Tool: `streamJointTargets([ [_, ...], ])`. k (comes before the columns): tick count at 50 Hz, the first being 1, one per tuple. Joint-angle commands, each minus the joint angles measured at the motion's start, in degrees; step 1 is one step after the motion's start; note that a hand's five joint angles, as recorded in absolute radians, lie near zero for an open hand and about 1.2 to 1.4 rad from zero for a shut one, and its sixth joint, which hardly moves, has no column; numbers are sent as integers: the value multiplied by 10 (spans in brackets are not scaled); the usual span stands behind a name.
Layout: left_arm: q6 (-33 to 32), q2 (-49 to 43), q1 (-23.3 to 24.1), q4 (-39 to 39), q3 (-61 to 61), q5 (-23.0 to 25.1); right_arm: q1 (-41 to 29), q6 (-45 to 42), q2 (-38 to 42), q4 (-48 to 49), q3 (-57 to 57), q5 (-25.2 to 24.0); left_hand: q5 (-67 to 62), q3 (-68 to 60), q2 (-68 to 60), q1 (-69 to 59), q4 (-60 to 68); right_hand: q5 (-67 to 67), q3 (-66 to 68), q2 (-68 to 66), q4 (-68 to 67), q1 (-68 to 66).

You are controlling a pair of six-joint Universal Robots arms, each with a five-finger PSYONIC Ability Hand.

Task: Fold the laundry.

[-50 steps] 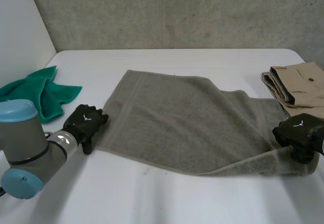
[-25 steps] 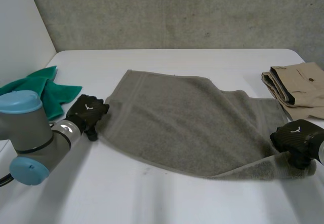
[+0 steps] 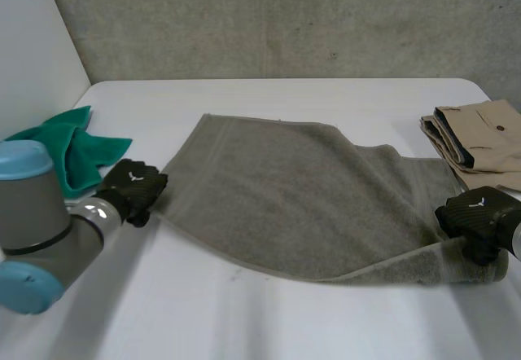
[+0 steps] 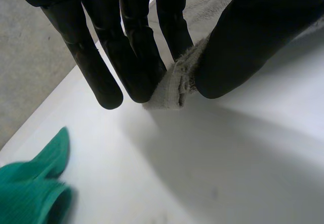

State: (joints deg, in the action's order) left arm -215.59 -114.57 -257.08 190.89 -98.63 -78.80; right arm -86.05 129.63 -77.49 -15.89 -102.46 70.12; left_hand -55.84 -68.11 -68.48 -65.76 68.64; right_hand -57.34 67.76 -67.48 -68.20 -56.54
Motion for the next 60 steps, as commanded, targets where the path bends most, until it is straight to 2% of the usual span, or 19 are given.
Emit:
streamJointTargets([
  [1,-89,155,-5,-142,-88,-48,-2,-11,-9,-27,1,3,-142,-119,-115,-142,114,-127,122,-125,-118,-235],
  [4,-133,210,-4,-217,-130,-78,0,-31,-30,-84,5,-1,-142,-119,-115,-142,114,-127,122,-125,-118,-235],
  [7,-147,246,0,-256,-154,-90,5,-88,-49,-148,4,-3,-142,-119,-115,-142,114,-127,122,-125,-118,-235],
  [11,-144,274,0,-235,-163,-85,6,-148,-56,-174,0,-9,-142,-119,-115,-142,114,-127,122,-125,-118,-235],
  [15,-142,272,-2,-226,-162,-90,5,-151,-55,-178,0,-2,-142,-119,-115,-142,114,-127,122,-125,-118,-235],
  [22,-150,286,6,-285,-155,-86,16,-167,-51,-196,13,-11,-142,-119,-115,-142,114,-127,122,-125,-118,-235],
  [26,-142,263,10,-243,-115,-74,15,-141,-25,-153,55,-12,-142,-119,-115,-142,114,-127,122,-125,-118,-235],
  [31,-116,125,39,-108,-20,-74,1,-54,58,-75,124,-6,-142,-119,-115,-142,114,-127,122,-125,-118,-235],
  [35,-78,31,48,-36,70,-93,-26,-1,114,-27,185,7,-142,-119,-115,-142,114,-127,122,-125,-118,-235],
  [40,-66,-93,62,-10,203,-134,-79,14,209,15,295,83,-142,-119,-115,-142,114,-127,122,-125,-118,-235],
  [44,-66,-186,69,3,304,-147,-102,16,264,46,370,118,-142,-119,-115,-142,114,-127,122,-125,-118,-235],
  [51,-70,-307,75,75,449,-160,-114,19,361,112,484,128,-142,-119,-115,-142,114,-127,122,-125,-118,-235],
  [59,-74,-395,80,94,544,-158,-130,19,459,163,604,168,-142,-119,-115,-142,114,-127,122,-125,-118,-235],
  [60,-73,-398,82,96,543,-157,-134,17,472,162,620,176,-40,-18,-14,-41,12,409,-413,410,418,301],
])
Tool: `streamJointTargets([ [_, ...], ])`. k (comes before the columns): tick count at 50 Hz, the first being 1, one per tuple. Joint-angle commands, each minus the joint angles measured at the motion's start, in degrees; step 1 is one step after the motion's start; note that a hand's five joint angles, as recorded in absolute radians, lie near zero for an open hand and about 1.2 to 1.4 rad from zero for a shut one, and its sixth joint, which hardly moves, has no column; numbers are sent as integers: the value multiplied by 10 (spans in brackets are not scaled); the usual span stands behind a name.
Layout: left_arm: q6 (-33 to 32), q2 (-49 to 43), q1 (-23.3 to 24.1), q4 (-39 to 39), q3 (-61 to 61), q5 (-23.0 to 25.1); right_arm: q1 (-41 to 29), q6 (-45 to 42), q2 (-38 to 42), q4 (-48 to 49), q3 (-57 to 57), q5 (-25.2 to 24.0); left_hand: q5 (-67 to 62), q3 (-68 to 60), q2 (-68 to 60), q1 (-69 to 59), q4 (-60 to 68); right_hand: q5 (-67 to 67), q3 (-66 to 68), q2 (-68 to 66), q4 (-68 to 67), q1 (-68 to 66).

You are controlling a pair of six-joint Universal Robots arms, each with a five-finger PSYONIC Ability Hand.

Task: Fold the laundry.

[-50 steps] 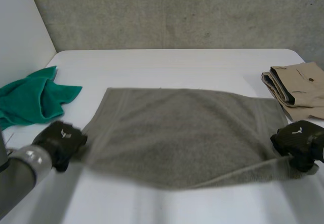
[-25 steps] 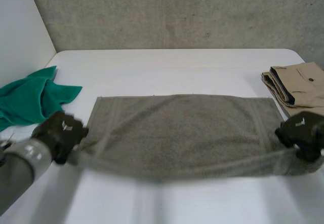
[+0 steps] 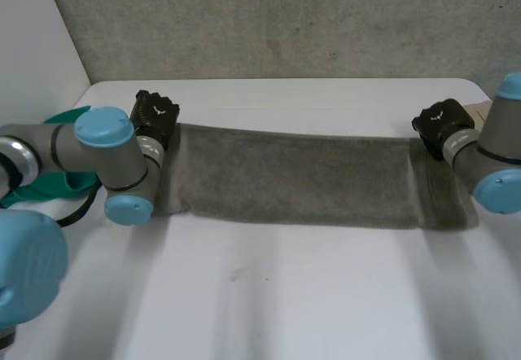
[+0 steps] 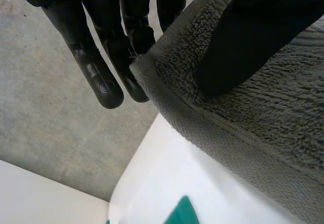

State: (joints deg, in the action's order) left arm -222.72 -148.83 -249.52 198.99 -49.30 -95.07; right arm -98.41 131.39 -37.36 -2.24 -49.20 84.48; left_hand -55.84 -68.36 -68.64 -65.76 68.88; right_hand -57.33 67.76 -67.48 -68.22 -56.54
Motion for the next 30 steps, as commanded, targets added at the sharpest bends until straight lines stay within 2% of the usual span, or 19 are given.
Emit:
streamJointTargets([
  [1,-2,-57,8,17,48,6,-12,-2,76,26,93,37,169,194,197,168,-199,573,-578,575,582,465],
  [2,-2,-57,13,23,43,4,-14,-1,79,26,99,39,522,548,550,522,-553,573,-578,575,582,465],
  [3,-2,-56,17,27,39,4,-17,2,81,26,103,44,558,584,586,558,-589,573,-578,575,582,465],
  [9,4,12,32,82,-45,1,-21,53,34,23,83,62,558,584,586,558,-589,573,-578,575,582,465],
  [14,9,105,32,106,-151,1,-14,123,-80,9,-13,51,558,584,586,558,-589,573,-578,575,582,465],
  [15,11,119,32,107,-168,1,-13,137,-118,0,-52,39,558,584,586,558,-589,573,-578,575,582,465],
  [20,22,181,34,104,-265,1,15,155,-198,-39,-165,-7,558,584,586,558,-589,573,-578,575,582,465],
  [25,52,257,35,102,-362,6,52,157,-224,-75,-266,-53,558,584,586,558,-589,573,-578,575,582,465],
  [30,81,282,36,106,-410,8,69,155,-225,-39,-333,-81,558,584,586,558,-589,515,-520,517,524,408],
])
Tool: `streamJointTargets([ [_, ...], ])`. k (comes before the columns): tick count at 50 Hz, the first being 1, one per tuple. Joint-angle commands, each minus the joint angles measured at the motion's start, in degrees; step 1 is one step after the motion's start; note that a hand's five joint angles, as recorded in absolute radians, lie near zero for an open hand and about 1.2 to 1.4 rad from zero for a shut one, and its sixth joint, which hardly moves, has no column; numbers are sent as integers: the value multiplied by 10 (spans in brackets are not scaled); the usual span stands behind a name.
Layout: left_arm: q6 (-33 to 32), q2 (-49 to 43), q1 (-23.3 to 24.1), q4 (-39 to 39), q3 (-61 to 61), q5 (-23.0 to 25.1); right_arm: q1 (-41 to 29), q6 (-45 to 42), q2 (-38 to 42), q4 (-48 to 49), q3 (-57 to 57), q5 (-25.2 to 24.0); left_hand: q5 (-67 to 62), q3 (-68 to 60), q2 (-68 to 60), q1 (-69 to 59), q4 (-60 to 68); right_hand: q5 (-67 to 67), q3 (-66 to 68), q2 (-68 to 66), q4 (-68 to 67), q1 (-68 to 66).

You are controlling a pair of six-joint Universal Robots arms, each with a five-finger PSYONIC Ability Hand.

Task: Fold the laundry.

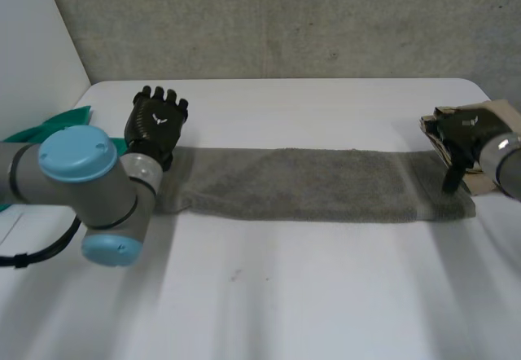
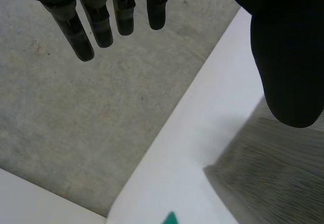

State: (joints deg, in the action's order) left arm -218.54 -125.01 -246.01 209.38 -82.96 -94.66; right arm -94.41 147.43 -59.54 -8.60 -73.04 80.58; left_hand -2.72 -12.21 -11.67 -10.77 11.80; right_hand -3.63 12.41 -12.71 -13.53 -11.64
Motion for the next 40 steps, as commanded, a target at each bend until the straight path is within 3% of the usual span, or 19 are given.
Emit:
streamJointTargets([
  [1,42,44,1,3,-77,4,33,-6,-3,34,-102,-41,27,22,17,8,-18,-30,42,-39,-31,-50],
  [9,46,42,1,2,-83,4,41,-13,55,101,-107,-37,27,22,17,8,-18,-183,195,-192,-184,-203],
  [13,46,40,1,2,-84,4,42,-14,76,108,-93,-35,27,22,17,8,-18,-475,487,-484,-476,-495],
  [14,46,40,1,2,-84,4,43,-15,82,109,-87,-32,27,22,17,8,-18,-662,674,-671,-663,-682],
  [23,45,57,0,2,-96,4,84,-35,20,126,-127,-2,27,22,17,8,-18,-664,676,-673,-665,-684],
  [33,46,108,-7,1,-128,4,201,-224,-44,118,-155,12,27,22,17,8,-18,-664,676,-673,-665,-684],
  [36,46,117,-13,1,-141,5,200,-244,-55,117,-142,13,27,22,17,8,-18,-664,676,-673,-665,-684],
  [40,46,124,-20,1,-152,5,142,-221,-79,117,-108,12,27,22,17,8,-18,-664,676,-673,-665,-684],
])
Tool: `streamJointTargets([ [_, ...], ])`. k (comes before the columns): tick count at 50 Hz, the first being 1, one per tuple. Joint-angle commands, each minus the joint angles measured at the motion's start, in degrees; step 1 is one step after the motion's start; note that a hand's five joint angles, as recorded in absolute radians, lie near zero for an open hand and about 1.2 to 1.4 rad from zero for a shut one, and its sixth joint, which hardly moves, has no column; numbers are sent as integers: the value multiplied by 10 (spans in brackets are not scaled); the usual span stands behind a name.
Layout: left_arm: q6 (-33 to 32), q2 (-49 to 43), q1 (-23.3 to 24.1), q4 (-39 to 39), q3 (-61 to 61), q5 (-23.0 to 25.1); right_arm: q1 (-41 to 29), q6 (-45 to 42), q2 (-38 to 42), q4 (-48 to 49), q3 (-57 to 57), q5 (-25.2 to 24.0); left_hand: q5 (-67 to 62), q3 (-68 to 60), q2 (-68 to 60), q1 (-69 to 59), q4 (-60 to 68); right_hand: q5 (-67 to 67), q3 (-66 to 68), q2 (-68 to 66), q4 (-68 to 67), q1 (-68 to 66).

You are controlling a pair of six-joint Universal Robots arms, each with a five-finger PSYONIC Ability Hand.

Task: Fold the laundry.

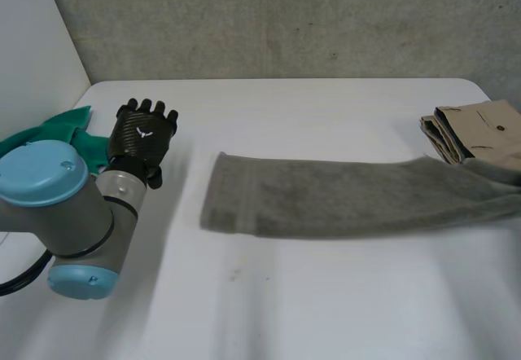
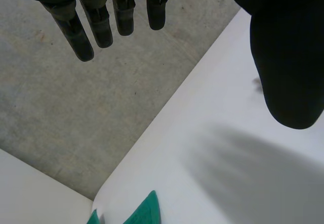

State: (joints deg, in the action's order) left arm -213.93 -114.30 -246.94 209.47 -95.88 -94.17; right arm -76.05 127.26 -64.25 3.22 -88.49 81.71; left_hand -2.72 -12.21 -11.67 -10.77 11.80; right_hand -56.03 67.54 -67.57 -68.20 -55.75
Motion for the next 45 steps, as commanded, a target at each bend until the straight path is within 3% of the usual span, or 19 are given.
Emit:
streamJointTargets([
  [1,0,19,-12,0,-24,0,-69,-4,-33,-2,60,-4,27,22,17,8,-18,-140,125,-124,-118,-243],
  [4,0,25,-19,-1,-27,0,-117,13,-36,0,80,-8,27,22,17,8,-18,-140,125,-124,-118,-243],
  [11,1,44,-35,-3,-36,0,-333,16,17,8,172,-15,27,22,17,8,-18,-140,125,-124,-118,-243],
  [16,1,59,-50,-3,-48,0,-459,15,110,7,251,-58,27,22,17,8,-18,-140,125,-124,-118,-243],
  [22,0,59,-56,-3,-52,0,-538,14,213,6,309,-135,27,22,17,8,-18,-140,125,-124,-118,-243],
  [27,0,55,-54,-3,-50,1,-565,12,272,-1,334,-163,27,22,17,8,-18,-140,125,-124,-118,-243],
  [29,0,51,-48,-2,-48,6,-567,10,280,-3,336,-161,27,22,17,8,-18,119,-134,134,140,16],
  [30,0,51,-46,-2,-46,7,-566,11,277,-8,336,-156,27,22,17,8,-18,389,-404,404,410,286],
  [34,2,47,-34,3,-34,18,-560,37,237,-15,324,-119,27,22,17,8,-18,560,-575,576,582,457],
  [37,11,30,-10,3,-12,26,-545,92,198,-16,302,-78,27,22,17,8,-18,560,-575,576,582,457],
  [41,39,8,30,3,25,28,-461,247,117,-22,232,-18,27,22,17,8,-18,560,-575,576,582,457],
  [45,83,-13,62,-1,65,28,-407,350,52,-32,146,-4,27,22,17,8,-18,560,-575,576,582,457],
])
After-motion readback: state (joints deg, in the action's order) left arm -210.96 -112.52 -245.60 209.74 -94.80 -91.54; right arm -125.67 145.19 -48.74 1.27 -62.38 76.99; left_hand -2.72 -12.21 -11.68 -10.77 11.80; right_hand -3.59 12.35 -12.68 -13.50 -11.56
